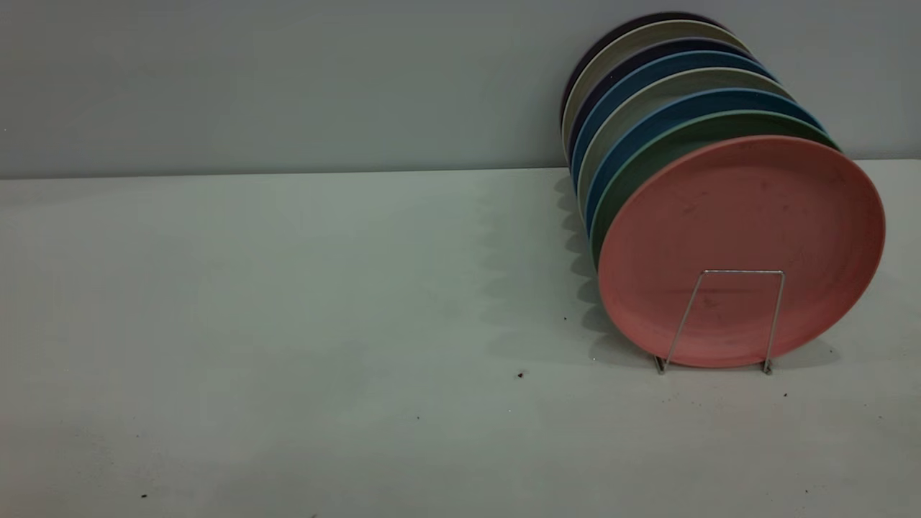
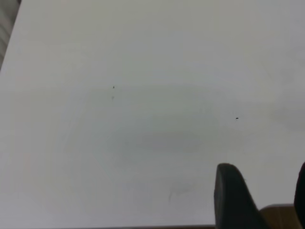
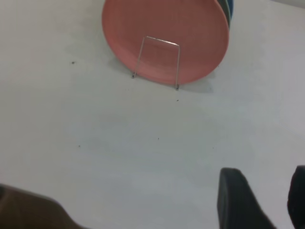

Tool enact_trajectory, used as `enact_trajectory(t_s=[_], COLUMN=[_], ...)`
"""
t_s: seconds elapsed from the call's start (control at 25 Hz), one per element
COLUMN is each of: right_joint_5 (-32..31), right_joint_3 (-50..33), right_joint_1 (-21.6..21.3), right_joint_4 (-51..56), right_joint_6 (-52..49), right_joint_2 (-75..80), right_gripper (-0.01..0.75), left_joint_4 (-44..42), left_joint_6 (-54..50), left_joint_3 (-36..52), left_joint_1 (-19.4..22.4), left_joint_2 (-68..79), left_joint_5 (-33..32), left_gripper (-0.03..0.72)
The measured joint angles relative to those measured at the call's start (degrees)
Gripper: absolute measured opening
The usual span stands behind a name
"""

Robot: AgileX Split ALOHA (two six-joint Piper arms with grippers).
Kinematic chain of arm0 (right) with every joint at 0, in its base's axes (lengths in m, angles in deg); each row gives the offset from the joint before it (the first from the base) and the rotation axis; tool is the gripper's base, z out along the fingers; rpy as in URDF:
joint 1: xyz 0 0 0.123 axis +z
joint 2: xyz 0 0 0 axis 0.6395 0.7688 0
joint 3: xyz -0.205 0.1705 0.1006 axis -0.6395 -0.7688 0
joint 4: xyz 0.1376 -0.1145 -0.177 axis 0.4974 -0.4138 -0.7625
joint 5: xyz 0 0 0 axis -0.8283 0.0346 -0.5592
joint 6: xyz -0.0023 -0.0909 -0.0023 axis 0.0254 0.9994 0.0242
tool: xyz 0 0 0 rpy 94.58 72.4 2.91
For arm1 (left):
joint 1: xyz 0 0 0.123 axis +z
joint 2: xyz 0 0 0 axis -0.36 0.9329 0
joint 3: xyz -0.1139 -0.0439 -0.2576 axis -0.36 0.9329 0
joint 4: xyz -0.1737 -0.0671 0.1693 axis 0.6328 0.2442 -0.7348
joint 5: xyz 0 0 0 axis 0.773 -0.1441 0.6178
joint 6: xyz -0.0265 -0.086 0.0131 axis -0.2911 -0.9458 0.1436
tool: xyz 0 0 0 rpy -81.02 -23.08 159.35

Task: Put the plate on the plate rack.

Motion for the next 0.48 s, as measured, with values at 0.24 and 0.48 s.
enact_trajectory(t_s=[0.24,0.48], right_joint_5=[0.0,0.0], right_joint_3=[0.0,0.0], right_joint_1=[-0.13,-0.13], right_joint_4=[0.0,0.0], right_joint_6=[0.0,0.0], right_joint_2=[0.0,0.0], right_gripper=[0.28,0.28], left_joint_4=[-0.05,-0.05], left_joint_6=[0.0,0.0], left_joint_3=[0.0,0.0], left_joint_1=[-0.35,-0.35], left_joint_2=[0.0,0.0], left_joint_5=[0.0,0.0], left_gripper=[0.36,0.36])
